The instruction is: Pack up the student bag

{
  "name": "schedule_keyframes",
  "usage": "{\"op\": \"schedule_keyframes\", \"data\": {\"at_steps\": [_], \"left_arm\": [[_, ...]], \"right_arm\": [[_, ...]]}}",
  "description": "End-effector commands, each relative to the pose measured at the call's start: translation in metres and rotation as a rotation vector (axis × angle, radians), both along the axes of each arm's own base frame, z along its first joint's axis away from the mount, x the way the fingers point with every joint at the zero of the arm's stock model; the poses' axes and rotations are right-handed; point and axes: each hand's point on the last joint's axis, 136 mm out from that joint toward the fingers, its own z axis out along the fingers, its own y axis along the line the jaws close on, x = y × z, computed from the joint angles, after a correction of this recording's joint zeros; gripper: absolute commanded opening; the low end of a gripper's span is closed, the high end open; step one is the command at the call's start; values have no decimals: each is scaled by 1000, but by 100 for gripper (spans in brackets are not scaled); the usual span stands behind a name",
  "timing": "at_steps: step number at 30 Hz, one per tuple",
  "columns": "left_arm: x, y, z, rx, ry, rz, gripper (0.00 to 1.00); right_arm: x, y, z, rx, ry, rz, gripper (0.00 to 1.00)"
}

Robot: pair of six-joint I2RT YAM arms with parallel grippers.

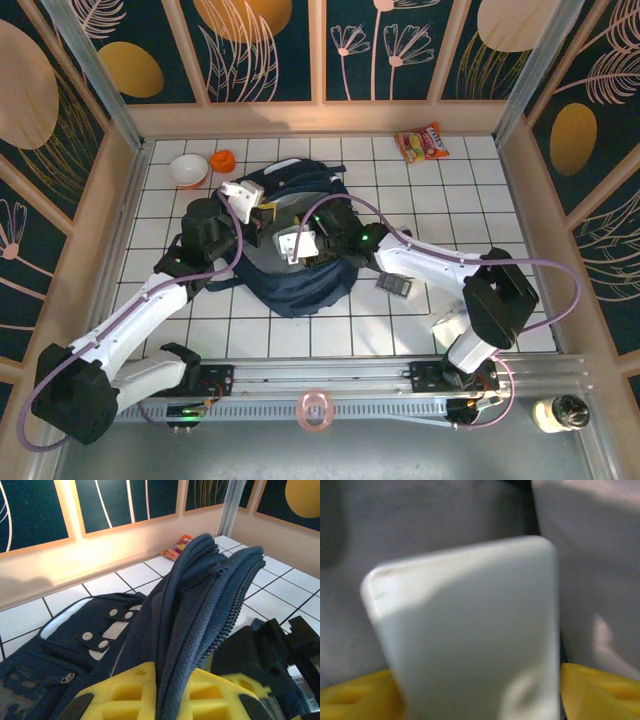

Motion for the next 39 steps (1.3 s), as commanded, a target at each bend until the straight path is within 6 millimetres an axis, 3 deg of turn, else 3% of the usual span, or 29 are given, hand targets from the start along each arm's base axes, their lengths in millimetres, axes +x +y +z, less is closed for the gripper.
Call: {"op": "schedule_keyframes", "data": {"at_steps": [1,7,11,15,19,28,33,39], "left_arm": [[-6,-6,73,-124,-175,-43,6],[-4,-5,73,-125,-178,-32,6],[-3,-4,73,-130,-180,-23,6],[-3,-6,75,-138,-182,-33,6],[-3,-9,78,-145,-180,-49,5],[-9,-11,90,-178,-195,-78,5],[-14,-13,93,-194,-196,-101,5],[-20,-17,96,-214,-195,-136,5]], "right_arm": [[4,7,47,170,29,-75,81],[-8,-17,45,265,246,-295,84],[-18,-20,41,414,523,-498,69],[-30,-11,21,544,774,-638,50],[-12,-16,-4,589,798,-794,31],[5,-13,-58,546,834,-924,27],[38,1,-56,630,817,-949,24],[83,33,-36,774,822,-888,23]]}}
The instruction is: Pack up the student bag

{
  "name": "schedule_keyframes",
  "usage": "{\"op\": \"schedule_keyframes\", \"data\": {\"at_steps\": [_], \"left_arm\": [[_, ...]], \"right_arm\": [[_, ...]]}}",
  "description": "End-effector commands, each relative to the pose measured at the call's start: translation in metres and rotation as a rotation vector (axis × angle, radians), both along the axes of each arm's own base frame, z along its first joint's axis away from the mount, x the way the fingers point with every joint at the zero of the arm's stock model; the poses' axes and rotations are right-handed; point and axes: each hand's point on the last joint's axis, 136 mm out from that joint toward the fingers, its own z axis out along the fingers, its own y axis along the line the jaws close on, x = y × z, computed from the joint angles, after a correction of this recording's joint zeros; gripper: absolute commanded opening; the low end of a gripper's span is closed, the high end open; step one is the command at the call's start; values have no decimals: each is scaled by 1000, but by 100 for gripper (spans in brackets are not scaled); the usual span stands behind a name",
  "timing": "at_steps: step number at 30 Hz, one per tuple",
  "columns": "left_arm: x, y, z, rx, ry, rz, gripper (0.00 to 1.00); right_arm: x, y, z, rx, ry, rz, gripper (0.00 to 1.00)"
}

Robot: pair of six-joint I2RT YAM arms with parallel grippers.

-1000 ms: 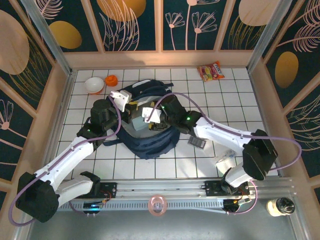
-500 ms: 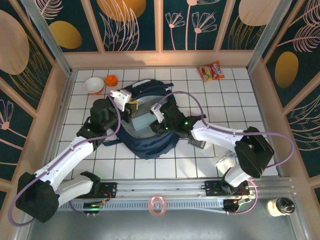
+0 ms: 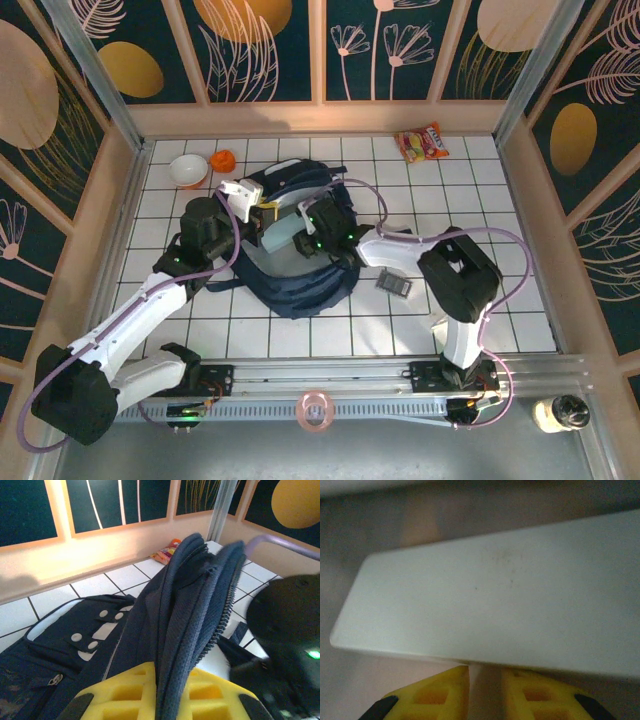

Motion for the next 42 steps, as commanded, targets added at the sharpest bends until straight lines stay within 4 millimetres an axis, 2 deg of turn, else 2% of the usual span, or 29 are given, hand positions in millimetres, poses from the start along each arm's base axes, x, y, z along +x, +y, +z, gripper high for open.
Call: {"op": "schedule_keyframes", "data": {"at_steps": [1,4,7,11,14,17,20,25,28,31,37,40,42], "left_arm": [[-16,-11,90,-164,-227,-95,5],[-15,-9,86,-164,-221,-80,5],[-11,-2,84,-162,-222,-29,6],[-2,12,78,-148,-225,69,8],[3,17,71,-131,-214,108,8],[9,23,64,-111,-194,153,8],[13,26,58,-103,-180,181,8],[15,26,51,-103,-152,186,8],[16,24,46,-98,-140,181,8],[17,22,45,-104,-133,173,8],[16,19,45,-117,-134,156,8],[16,18,44,-115,-138,151,8],[17,17,43,-108,-138,148,8]], "right_arm": [[34,26,37,149,-90,-29,23],[45,33,48,203,-107,-33,23],[44,28,58,240,-103,-40,24],[22,5,65,236,-70,-54,30],[-4,-18,64,225,11,-71,38],[-30,-49,51,180,147,-145,46],[-51,-91,29,95,310,-286,51],[-85,-180,0,-20,535,-629,54],[-103,-222,-7,-33,612,-768,54],[-118,-257,-11,35,684,-910,57],[-137,-313,-10,229,767,-1153,59],[-143,-332,-9,237,783,-1231,67],[-143,-338,-6,221,782,-1238,69]]}}
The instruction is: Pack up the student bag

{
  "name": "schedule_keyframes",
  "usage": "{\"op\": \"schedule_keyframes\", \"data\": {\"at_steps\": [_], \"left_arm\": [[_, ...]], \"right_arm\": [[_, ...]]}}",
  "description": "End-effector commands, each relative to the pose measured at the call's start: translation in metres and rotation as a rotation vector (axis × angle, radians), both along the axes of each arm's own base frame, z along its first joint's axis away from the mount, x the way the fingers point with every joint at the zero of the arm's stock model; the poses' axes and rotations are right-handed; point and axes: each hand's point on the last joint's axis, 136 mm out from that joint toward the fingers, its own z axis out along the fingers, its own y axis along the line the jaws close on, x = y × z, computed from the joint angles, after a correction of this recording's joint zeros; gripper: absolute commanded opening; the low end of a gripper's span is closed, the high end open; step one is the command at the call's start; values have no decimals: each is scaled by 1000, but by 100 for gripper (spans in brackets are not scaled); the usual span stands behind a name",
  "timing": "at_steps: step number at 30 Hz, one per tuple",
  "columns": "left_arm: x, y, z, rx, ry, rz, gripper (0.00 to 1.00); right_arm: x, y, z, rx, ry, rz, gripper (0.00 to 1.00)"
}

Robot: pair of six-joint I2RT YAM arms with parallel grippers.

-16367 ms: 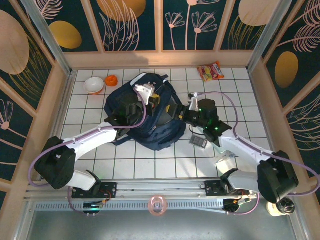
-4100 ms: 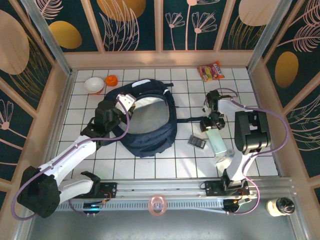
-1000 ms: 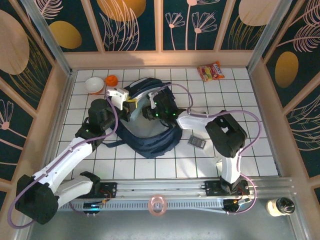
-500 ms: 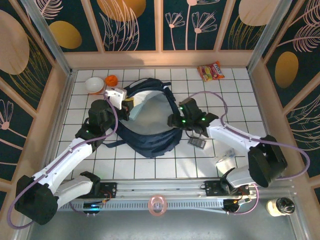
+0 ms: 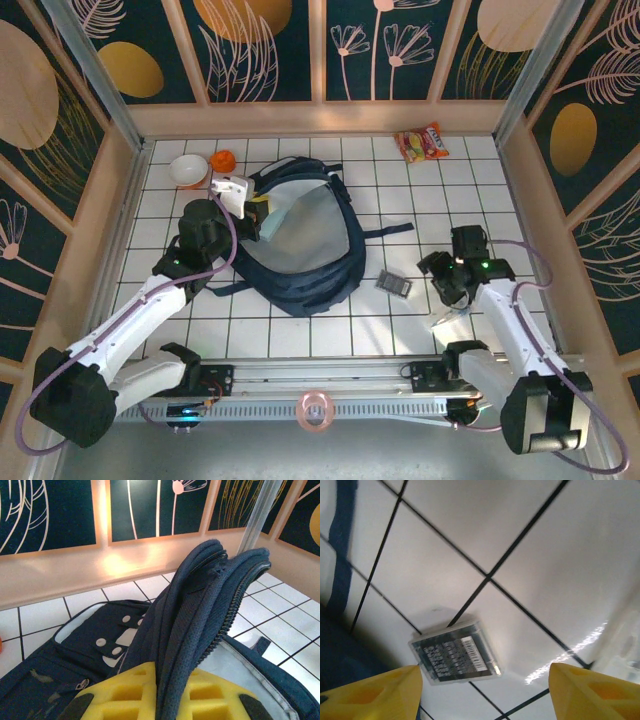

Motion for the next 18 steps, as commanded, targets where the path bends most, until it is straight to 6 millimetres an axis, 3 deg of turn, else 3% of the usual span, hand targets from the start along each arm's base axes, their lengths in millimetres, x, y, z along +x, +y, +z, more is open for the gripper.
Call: {"op": "schedule_keyframes", "data": {"at_steps": [1,7,14,18], "left_arm": [[2,-4,36,-74,-122,-12,8],[1,-6,36,-75,-124,-26,8],[0,-8,32,-71,-120,-42,8],[-1,-7,32,-64,-124,-40,8]], "right_arm": [[-18,-11,-3,-9,93,-29,69],[-44,-43,-26,-69,283,-182,78],[-50,-56,-31,-68,368,-273,82],[-58,-53,-40,-34,399,-318,83]]}}
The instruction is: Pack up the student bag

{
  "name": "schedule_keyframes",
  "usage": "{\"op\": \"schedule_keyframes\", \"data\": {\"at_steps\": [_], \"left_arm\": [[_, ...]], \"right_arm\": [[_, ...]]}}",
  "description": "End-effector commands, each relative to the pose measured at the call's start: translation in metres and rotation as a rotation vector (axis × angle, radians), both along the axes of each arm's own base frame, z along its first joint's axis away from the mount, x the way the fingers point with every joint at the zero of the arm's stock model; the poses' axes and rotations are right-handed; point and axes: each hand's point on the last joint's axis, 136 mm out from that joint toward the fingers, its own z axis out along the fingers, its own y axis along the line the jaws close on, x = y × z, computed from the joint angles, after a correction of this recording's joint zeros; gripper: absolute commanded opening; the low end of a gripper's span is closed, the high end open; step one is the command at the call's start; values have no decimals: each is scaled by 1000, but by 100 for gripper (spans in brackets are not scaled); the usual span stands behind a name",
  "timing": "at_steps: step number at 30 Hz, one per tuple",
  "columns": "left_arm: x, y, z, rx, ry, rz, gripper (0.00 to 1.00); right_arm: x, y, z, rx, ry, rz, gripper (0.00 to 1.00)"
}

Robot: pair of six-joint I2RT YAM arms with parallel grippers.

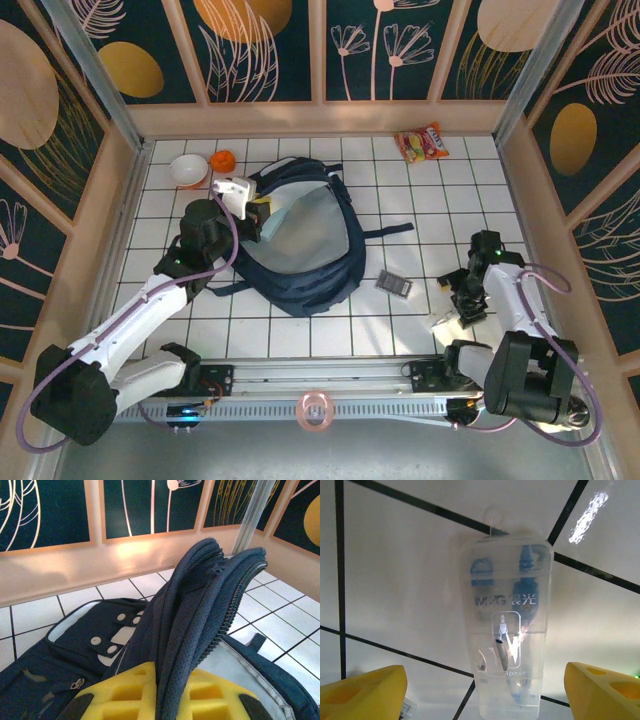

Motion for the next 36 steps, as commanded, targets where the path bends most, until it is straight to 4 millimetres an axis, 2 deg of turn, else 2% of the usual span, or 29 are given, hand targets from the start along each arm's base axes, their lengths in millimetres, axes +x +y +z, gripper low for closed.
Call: {"op": "schedule_keyframes", "data": {"at_steps": [1,14,16,19,22,28,32,36], "left_arm": [[-1,-3,37,-64,-132,-16,8],[-4,-2,34,-67,-129,-19,8],[-4,-2,36,-69,-132,-20,8],[-4,-2,35,-70,-129,-19,8],[-4,-1,34,-71,-123,-16,8],[-4,1,31,-83,-110,-4,8],[-5,3,27,-88,-99,7,8],[-5,2,21,-92,-68,6,9]], "right_arm": [[-12,0,-5,9,52,-67,83],[-15,12,-46,86,100,-119,78],[-16,13,-52,93,111,-117,73],[-13,10,-54,76,117,-102,57],[-5,5,-44,50,86,-86,53],[26,-4,-10,3,-67,-48,47],[47,-1,11,-8,-178,1,46],[73,14,34,-17,-312,88,42]]}}
